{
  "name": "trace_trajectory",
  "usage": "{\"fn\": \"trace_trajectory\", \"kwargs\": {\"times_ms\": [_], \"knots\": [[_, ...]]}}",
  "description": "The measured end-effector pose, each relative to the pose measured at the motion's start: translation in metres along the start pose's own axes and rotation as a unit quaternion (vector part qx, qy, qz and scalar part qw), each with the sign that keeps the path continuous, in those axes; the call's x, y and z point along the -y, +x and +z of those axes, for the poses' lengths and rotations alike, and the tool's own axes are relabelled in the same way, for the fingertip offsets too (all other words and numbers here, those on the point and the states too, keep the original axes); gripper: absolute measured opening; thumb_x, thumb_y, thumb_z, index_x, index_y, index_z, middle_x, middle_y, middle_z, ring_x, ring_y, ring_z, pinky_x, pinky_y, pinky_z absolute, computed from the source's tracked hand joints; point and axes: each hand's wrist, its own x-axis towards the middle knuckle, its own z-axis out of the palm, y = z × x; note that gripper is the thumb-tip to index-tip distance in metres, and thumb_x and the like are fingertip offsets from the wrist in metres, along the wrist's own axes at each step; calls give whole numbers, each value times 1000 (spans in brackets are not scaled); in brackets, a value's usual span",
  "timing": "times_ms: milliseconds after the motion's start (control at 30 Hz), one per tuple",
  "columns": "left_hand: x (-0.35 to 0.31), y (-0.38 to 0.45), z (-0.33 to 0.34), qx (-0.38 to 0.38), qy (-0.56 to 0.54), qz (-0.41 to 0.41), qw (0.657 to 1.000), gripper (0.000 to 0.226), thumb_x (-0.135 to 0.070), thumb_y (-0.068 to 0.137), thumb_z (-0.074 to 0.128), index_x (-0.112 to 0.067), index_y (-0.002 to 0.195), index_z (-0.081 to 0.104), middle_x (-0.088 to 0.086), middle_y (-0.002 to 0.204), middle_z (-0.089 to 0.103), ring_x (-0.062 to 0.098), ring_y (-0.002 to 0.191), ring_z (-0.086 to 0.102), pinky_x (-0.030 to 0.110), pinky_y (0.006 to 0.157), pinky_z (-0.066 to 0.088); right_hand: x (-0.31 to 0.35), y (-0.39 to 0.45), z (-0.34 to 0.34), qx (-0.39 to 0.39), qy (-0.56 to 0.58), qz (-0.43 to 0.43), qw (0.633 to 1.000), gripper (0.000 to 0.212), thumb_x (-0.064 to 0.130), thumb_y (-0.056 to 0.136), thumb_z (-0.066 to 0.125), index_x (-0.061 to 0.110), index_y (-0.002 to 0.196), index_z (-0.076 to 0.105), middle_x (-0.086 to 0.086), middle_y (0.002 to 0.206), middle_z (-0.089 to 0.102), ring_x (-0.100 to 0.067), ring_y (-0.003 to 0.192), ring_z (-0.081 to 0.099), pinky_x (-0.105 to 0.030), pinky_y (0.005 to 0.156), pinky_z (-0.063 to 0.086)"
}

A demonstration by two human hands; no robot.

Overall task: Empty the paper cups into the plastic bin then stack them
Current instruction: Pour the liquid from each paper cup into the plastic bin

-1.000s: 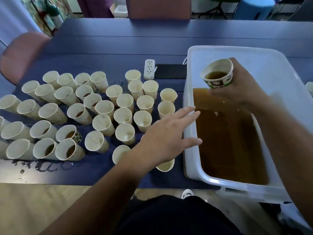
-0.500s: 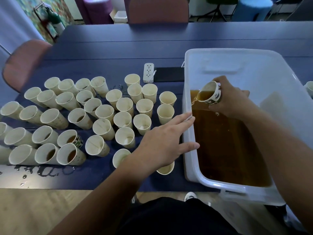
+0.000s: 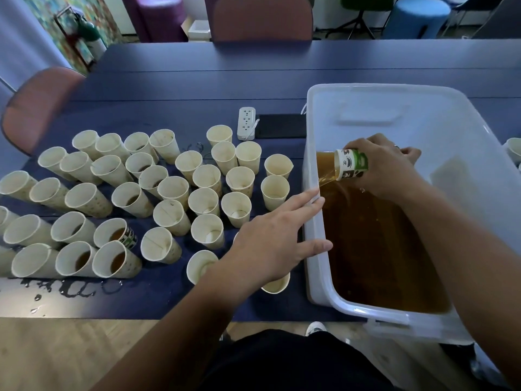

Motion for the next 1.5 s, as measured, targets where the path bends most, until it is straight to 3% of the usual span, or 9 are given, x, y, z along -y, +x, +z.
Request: {"fn": "trace_trajectory", "kwargs": {"times_ms": [200, 367, 500, 567, 667, 833, 1133, 1367, 1500], "knots": [[-3, -1, -2, 2, -11, -1, 1000, 73, -65, 93, 53, -48, 157, 21, -40, 160, 4, 7, 132, 51, 44, 102, 51, 4, 2, -3, 4, -12, 20, 1000, 67, 32, 73, 81, 40, 131, 49, 3, 119, 52, -25, 110, 55, -51, 99, 23], [-4, -1, -2, 2, -4, -1, 1000, 73, -64, 94, 54, -47, 157, 22, -38, 161, 5, 6, 132, 51, 43, 102, 52, 5, -3, -7, 127, -68, 61, 988, 61, 22, 75, 78, 38, 127, 50, 6, 104, 49, -17, 94, 45, -51, 98, 24], [-3, 1, -2, 4, -35, 11, 999, 69, -58, 94, 59, -44, 156, 31, -35, 160, 19, 1, 117, 59, 39, 102, 50, 11, -4, -33, 47, -43, 103, 993, 61, 40, 77, 80, 34, 130, 51, -2, 115, 56, -29, 106, 53, -49, 95, 26], [2, 6, -8, -33, -143, 1, 989, 59, -48, 94, 67, -38, 149, 47, -26, 137, 55, -5, 87, 63, 32, 95, 51, 26, -6, -48, -38, 57, 101, 993, 60, 38, 79, 79, 31, 131, 50, -3, 118, 59, -32, 111, 54, -49, 97, 29], [10, 17, -33, -154, -302, -53, 939, 36, -32, 97, 67, -26, 132, 64, -15, 93, 71, -2, 62, 61, 21, 74, 51, 61, -11, -57, -101, 211, 27, 972, 64, 34, 81, 79, 26, 135, 45, 5, 119, 60, -22, 107, 58, -49, 97, 45], [26, 29, -80, -239, -396, -130, 877, 28, -40, 103, 55, -19, 103, 72, -3, 86, 78, 11, 58, 63, 23, 56, 45, 121, -17, -44, -22, 250, -66, 966, 71, 39, 81, 80, 25, 138, 40, 3, 131, 60, -8, 107, 51, -33, 94, 47], [78, 35, -113, -275, -336, -183, 882, 18, -11, 93, 57, -9, 86, 74, 0, 66, 74, 8, 47, 59, 14, 42, 40, 158, 1, -16, 84, 210, -102, 969, 94, 38, 75, 86, 34, 149, 27, 5, 141, 55, -7, 115, 53, -29, 93, 44], [158, 73, -154, -327, -214, -249, 886, 17, -19, 90, 58, -14, 89, 74, 2, 77, 77, 15, 51, 64, 18, 46, 41, 158, 7, 3, 106, 64, -103, 987, 54, 48, 91, 65, 38, 138, 42, 10, 126, 63, -16, 109, 61, -42, 90, 55], [204, 108, -167, -332, -172, -293, 880, 17, -25, 83, 57, -19, 73, 70, 2, 73, 77, 25, 69, 74, 36, 77, 61, 161, 6, 8, 100, 19, -102, 990, 46, 51, 94, 57, 37, 136, 44, 9, 123, 63, -17, 103, 63, -34, 78, 51]]}}
